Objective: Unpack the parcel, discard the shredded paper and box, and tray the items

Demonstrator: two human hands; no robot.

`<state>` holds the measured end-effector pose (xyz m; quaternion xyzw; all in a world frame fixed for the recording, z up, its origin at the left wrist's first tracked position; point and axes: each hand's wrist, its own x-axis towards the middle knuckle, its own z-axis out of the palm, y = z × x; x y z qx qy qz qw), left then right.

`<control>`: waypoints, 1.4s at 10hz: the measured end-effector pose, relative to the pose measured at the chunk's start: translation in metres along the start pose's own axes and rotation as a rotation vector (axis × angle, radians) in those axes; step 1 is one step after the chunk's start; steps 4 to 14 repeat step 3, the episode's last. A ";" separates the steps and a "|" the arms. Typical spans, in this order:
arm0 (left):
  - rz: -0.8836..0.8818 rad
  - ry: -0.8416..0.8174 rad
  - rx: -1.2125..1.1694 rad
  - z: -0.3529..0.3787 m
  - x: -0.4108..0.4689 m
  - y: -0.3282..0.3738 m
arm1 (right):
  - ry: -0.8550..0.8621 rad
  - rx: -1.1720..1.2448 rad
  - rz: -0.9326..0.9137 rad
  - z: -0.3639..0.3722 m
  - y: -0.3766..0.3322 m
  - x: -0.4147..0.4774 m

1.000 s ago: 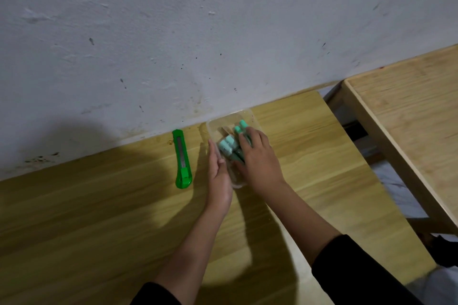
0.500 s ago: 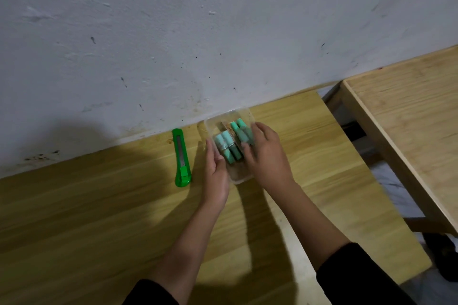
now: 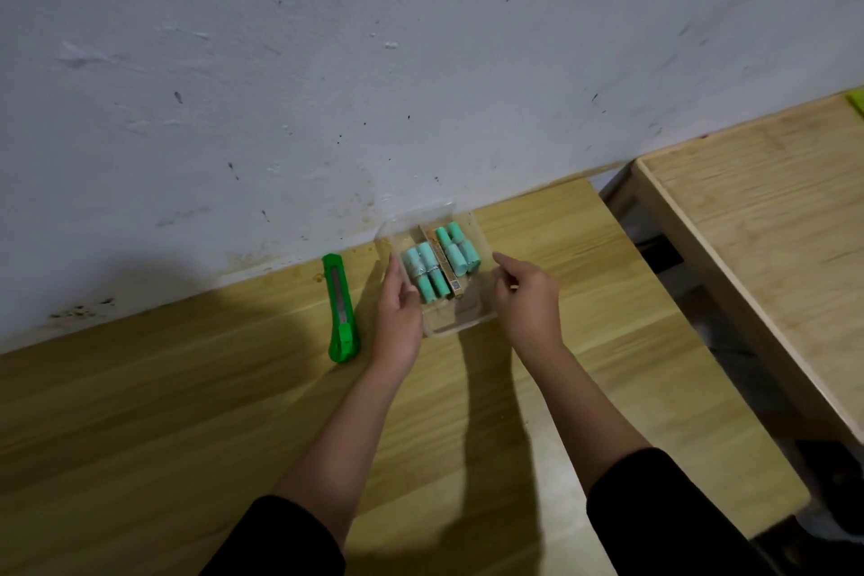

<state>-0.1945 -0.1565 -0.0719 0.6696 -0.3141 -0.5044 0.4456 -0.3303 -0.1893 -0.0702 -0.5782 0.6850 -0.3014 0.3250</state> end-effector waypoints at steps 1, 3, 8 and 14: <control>0.003 -0.006 0.055 -0.003 0.000 -0.001 | -0.036 -0.070 -0.026 -0.006 -0.002 -0.002; 0.076 -0.056 0.409 -0.029 -0.030 0.010 | -0.163 -0.324 -0.035 -0.027 0.000 -0.027; 0.076 -0.056 0.409 -0.029 -0.030 0.010 | -0.163 -0.324 -0.035 -0.027 0.000 -0.027; 0.076 -0.056 0.409 -0.029 -0.030 0.010 | -0.163 -0.324 -0.035 -0.027 0.000 -0.027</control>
